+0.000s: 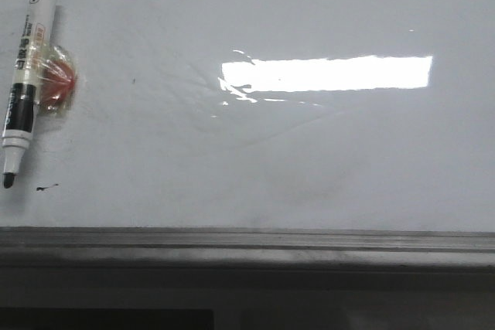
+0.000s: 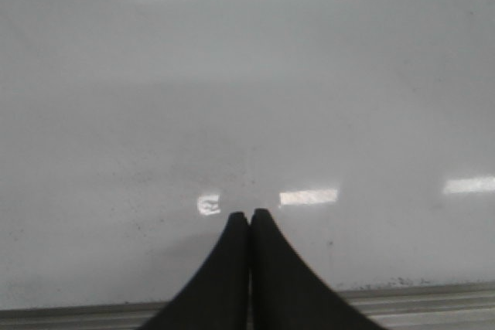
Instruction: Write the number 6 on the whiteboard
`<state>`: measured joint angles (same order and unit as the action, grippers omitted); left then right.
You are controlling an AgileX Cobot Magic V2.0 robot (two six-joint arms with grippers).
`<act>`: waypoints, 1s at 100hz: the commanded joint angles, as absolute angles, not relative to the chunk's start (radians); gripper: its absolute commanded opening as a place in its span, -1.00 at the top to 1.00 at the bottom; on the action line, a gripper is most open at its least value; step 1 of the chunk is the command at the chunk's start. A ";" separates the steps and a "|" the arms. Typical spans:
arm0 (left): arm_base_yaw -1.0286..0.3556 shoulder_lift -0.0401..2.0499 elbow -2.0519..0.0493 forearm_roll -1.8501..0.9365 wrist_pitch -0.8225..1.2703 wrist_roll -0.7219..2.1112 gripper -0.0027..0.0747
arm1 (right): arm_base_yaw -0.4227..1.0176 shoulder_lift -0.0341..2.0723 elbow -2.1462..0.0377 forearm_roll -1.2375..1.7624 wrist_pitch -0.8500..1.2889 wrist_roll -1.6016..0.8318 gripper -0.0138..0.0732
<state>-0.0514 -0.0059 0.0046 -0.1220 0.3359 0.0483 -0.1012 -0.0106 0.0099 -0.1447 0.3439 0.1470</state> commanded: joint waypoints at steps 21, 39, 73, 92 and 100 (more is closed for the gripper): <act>-0.061 -0.037 0.049 -0.044 0.267 0.045 0.98 | -0.107 -0.030 0.041 -0.160 0.318 0.139 0.81; -0.061 -0.037 0.049 -0.044 0.258 0.045 0.98 | -0.107 -0.030 0.041 -0.160 0.318 0.139 0.81; -0.058 -0.037 0.049 -0.046 0.222 0.045 0.98 | -0.107 -0.030 0.041 -0.166 0.283 0.139 0.81; -0.058 -0.037 0.049 -0.046 0.131 0.045 0.98 | -0.107 -0.030 0.041 -0.166 0.251 0.139 0.81; -0.058 -0.037 0.049 -0.042 0.120 0.045 0.98 | -0.107 -0.030 0.041 -0.157 0.213 0.139 0.81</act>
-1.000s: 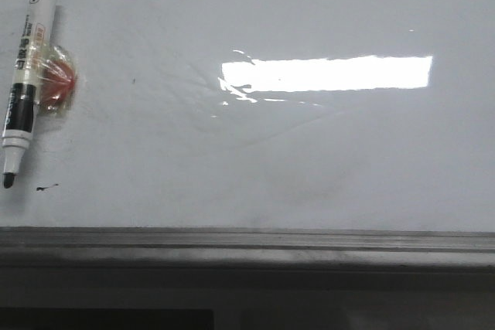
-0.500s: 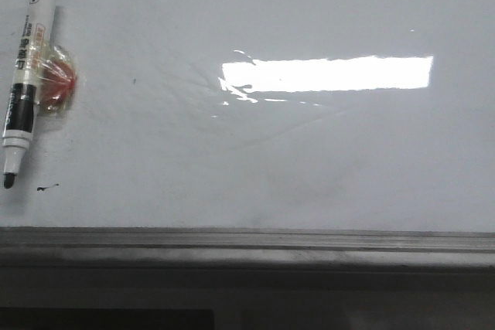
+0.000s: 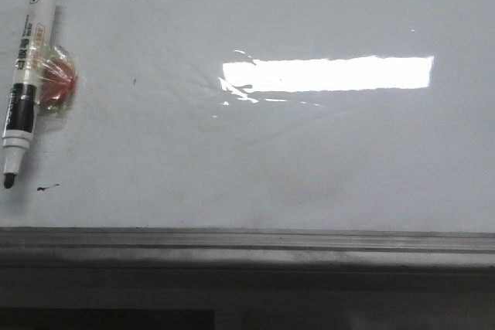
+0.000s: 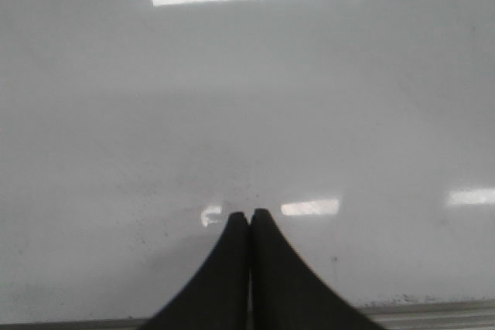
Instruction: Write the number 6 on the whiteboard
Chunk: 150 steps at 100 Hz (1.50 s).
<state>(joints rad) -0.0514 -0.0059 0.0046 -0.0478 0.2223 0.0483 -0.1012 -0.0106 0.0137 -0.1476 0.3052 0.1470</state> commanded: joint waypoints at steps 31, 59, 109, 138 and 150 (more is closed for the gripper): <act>-0.058 -0.026 0.032 -0.161 0.094 0.037 0.98 | -0.107 -0.026 0.032 0.048 0.106 0.139 0.81; -0.058 0.146 -0.202 -0.144 0.164 0.048 0.98 | -0.107 0.119 -0.111 0.133 0.275 0.139 0.81; -0.064 0.329 -0.294 -0.159 0.064 0.048 -0.18 | -0.107 0.227 -0.170 0.169 0.241 0.139 0.81; -0.246 0.359 -0.298 -0.144 0.048 0.097 -0.18 | -0.107 0.227 -0.170 0.169 0.266 0.139 0.81; -0.408 0.382 -0.298 -0.148 0.044 0.097 -0.18 | -0.107 0.227 -0.170 0.169 0.259 0.139 0.81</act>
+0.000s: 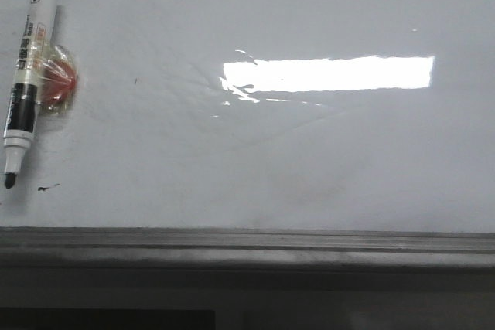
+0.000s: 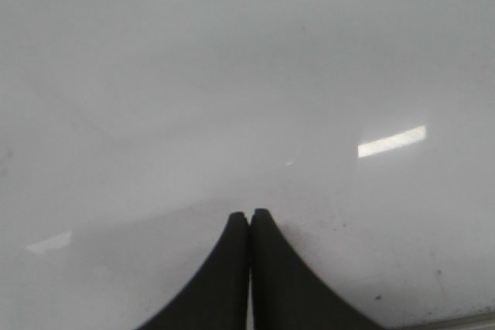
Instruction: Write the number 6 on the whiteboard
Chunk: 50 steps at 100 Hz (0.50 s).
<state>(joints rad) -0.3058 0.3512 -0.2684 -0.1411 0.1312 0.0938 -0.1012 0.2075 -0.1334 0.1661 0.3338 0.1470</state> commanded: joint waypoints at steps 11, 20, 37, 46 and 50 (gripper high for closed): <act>-0.550 0.437 -0.298 -0.148 0.020 0.097 -0.18 | -0.078 0.227 -0.168 0.169 0.239 0.139 0.81; -0.645 0.501 -0.300 -0.202 -0.013 0.095 -0.18 | -0.063 0.227 -0.168 0.169 0.236 0.139 0.81; -0.719 0.642 -0.300 -0.294 -0.115 0.095 -0.18 | -0.060 0.227 -0.168 0.169 0.235 0.139 0.81; -0.721 0.714 -0.300 -0.296 -0.135 0.095 -0.18 | -0.060 0.227 -0.168 0.169 0.235 0.139 0.81; -0.721 0.738 -0.300 -0.296 -0.148 0.093 -0.18 | -0.060 0.227 -0.168 0.169 0.235 0.139 0.81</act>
